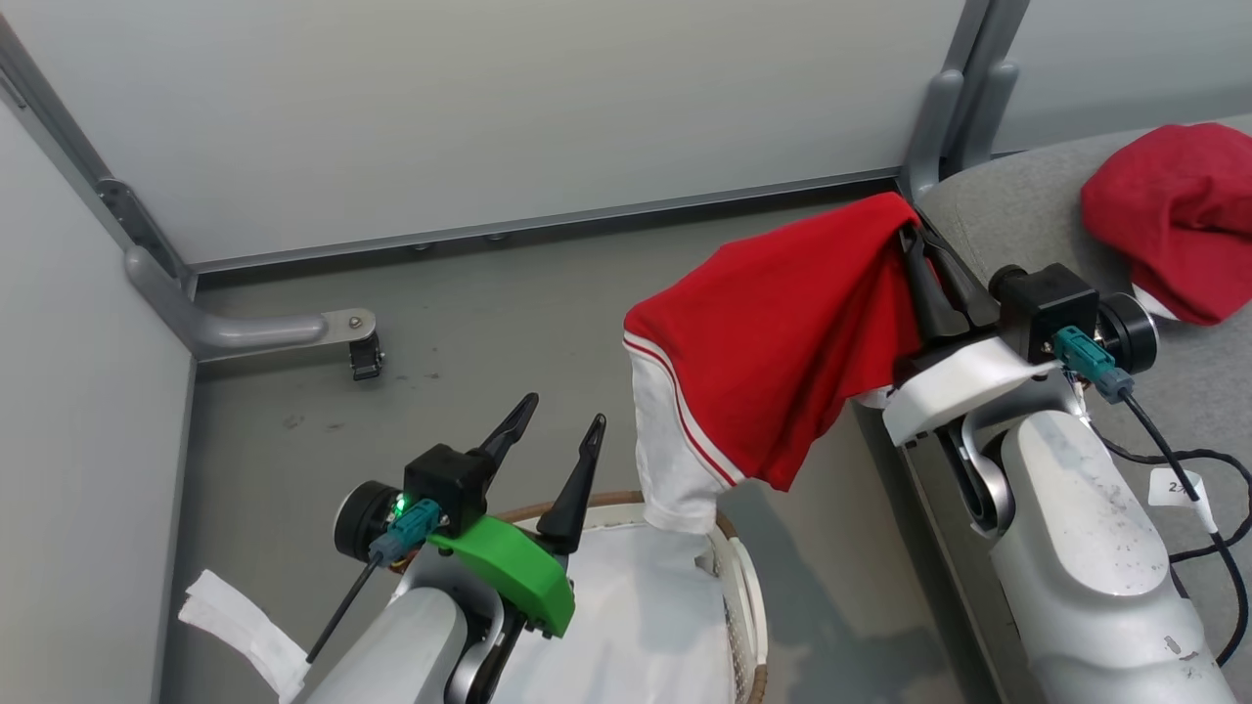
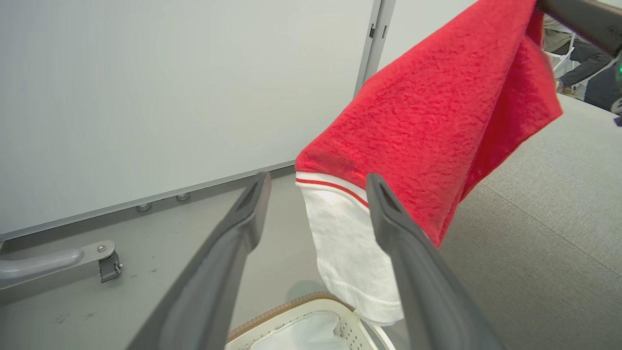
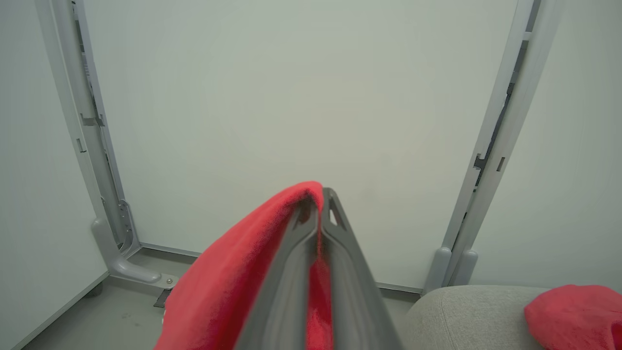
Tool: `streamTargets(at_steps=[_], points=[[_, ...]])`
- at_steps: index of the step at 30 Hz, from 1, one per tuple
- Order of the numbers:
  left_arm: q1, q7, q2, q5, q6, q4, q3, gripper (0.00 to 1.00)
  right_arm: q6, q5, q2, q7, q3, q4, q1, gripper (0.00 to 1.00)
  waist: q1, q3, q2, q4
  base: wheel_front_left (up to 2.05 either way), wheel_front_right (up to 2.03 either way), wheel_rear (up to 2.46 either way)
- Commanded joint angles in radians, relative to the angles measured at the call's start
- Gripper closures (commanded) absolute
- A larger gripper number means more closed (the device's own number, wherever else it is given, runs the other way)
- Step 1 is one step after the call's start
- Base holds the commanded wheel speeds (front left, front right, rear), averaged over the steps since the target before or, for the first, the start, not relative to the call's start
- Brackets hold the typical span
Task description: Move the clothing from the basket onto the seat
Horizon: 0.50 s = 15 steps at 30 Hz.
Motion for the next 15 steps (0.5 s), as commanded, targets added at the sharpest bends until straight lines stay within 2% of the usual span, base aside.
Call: streamTargets(at_steps=[1, 15], points=[[0.017, 0.0, -0.004, 0.019, -0.007, -0.002, 0.011, 0.0, -0.001, -0.001, -0.004, -0.002, -0.006, -0.003, 0.012, 1.0, 0.0, 0.006, 0.0, -0.019, 0.0, 0.0, 0.0], [0.033, -0.001, -0.033, 0.112, -0.037, -0.013, 0.088, 0.0, -0.001, -0.035, -0.004, -0.002, -0.071, -0.039, 0.039, 1.0, 0.0, 0.062, 0.0, -0.309, 0.0, 0.0, 0.0]])
